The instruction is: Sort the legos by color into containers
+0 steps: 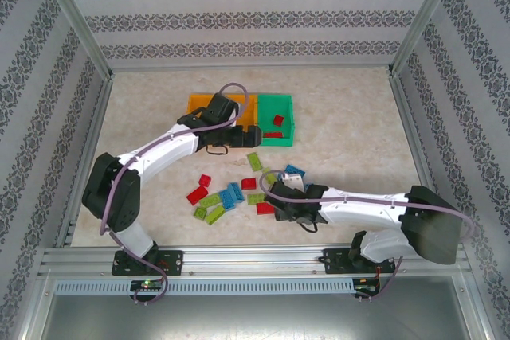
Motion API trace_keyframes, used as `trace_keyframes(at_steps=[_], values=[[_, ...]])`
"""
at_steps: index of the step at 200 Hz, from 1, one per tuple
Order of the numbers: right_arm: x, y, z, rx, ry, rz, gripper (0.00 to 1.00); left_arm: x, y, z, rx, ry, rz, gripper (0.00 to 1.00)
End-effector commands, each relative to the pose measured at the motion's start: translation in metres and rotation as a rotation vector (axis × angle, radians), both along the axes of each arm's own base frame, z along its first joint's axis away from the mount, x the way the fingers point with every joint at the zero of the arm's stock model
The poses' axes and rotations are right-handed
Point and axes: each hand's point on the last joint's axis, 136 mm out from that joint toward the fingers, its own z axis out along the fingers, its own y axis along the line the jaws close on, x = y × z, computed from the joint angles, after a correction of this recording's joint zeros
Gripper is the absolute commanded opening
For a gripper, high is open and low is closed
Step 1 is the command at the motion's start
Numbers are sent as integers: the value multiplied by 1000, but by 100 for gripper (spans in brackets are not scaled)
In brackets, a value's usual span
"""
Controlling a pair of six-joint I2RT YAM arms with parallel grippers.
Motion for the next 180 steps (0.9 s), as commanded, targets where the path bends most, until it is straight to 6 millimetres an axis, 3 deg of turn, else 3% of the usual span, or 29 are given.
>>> trace_keyframes(at_steps=[1,42,83,142,161,180], values=[[13,3,4,-10,-40,-13,52,2,17,6,22,-39,34,99],[17,1,17,0,-73,-17,32,-8,38,-3,74,-31,71,99],[36,1,57,76,-148,-18,30,-21,60,-9,147,-28,101,99],[128,-8,122,254,-264,-79,31,-42,96,-17,274,-42,147,99],[161,-6,134,258,-282,-72,31,-49,105,-25,300,-28,167,99],[194,-1,133,242,-272,-65,32,-57,110,-33,320,-3,172,99]])
